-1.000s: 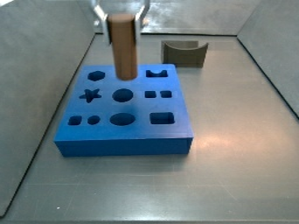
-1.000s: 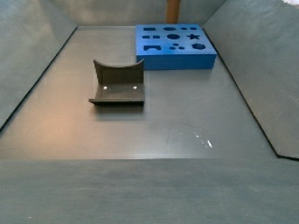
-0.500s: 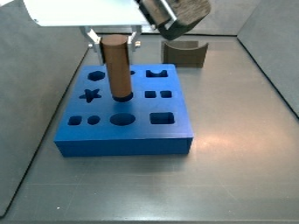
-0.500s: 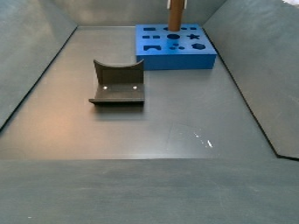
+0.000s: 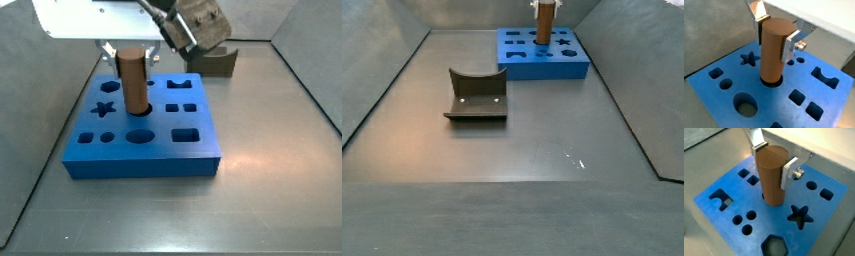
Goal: Insert the round object.
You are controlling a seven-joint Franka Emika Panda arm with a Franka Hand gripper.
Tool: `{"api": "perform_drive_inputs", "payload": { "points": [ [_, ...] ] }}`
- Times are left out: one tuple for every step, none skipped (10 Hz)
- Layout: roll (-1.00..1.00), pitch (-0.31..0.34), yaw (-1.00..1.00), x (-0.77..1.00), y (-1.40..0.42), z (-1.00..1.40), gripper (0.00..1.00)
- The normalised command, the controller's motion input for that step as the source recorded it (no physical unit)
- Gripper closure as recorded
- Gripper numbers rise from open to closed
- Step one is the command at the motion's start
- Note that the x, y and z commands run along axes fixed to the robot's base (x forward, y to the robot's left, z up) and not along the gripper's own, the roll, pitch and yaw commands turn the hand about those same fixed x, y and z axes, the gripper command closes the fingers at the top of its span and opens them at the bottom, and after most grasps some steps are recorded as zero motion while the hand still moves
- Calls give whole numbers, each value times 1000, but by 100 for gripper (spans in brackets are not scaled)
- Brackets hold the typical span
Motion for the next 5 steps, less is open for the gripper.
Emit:
{"api": "perform_drive_inputs", "payload": {
  "points": [
    [0,4,-17,189,0,-386,100],
    [0,11,-43,297,0,-369,100],
    [-11,4,-63,291,-17,-323,100],
    [-27,0,-86,286,-26,-314,100],
    [-30,0,-91,243,-9,-323,100]
  ]
}}
